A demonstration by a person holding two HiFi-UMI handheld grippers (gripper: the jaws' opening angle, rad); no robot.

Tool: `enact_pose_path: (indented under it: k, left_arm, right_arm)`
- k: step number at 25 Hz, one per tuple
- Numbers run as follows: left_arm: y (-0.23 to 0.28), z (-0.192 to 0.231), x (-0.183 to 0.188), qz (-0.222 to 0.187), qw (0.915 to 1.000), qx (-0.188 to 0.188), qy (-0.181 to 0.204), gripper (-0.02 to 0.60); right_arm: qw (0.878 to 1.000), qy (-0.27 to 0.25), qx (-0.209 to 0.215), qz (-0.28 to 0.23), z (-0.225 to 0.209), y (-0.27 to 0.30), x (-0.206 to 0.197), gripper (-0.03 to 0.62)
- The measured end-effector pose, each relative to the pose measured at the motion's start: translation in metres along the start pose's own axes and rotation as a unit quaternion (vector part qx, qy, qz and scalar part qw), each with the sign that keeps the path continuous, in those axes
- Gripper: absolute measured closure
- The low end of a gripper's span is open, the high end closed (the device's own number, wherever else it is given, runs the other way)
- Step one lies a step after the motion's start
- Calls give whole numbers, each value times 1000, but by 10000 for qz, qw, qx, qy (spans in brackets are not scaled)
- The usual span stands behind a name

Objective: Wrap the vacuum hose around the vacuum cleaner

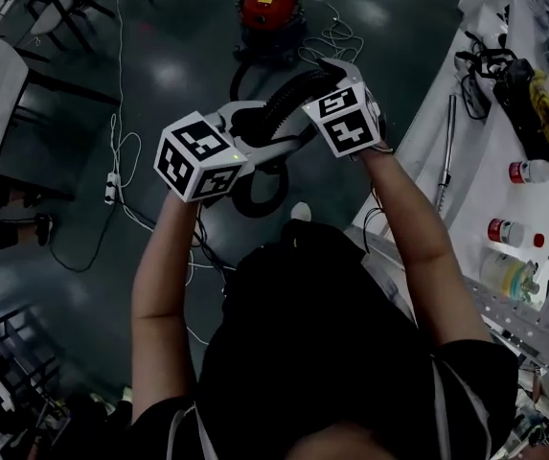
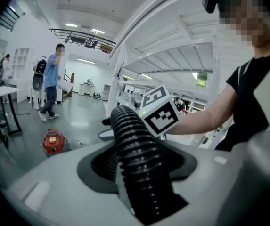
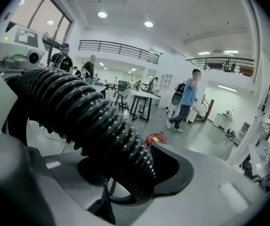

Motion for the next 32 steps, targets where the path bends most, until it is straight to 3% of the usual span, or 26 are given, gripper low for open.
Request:
enact_pose_path:
  k: [6,10,13,18,26,32]
  left_arm:
    - [-9,30,4,-389,9971,649,-86,254]
    - [-22,32,-9,-911,9903,1018,-237,207]
    - [-25,27,-20,-1110,9872,1080,-372,192]
    - [-22,17,-40,-1080,9879,1006,-469,186]
    - [24,20,-109,-344,9850,1595,-565,179]
    - [51,19,-143,-683,9827,1637,-523,143]
  right_arm:
    - [9952,977,-1,97,-47,18,-4,379]
    - [9932,1165,67,-13,-66,21,1,379]
    - [9913,1311,125,-38,-79,23,2,379]
    - [9825,1861,80,85,-105,33,2,379]
    - [9607,2759,239,198,-128,40,1,378]
    - [9310,3608,411,382,-147,42,-3,378]
Point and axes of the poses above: the fingertips, and each gripper's own axes: y forward along the fingers, z to its left, x out of its top, the point moved 7 cm from there along -y, backward along the fingers, and after that the axes turned 4 degrees about -x, right-handed, at the moved point
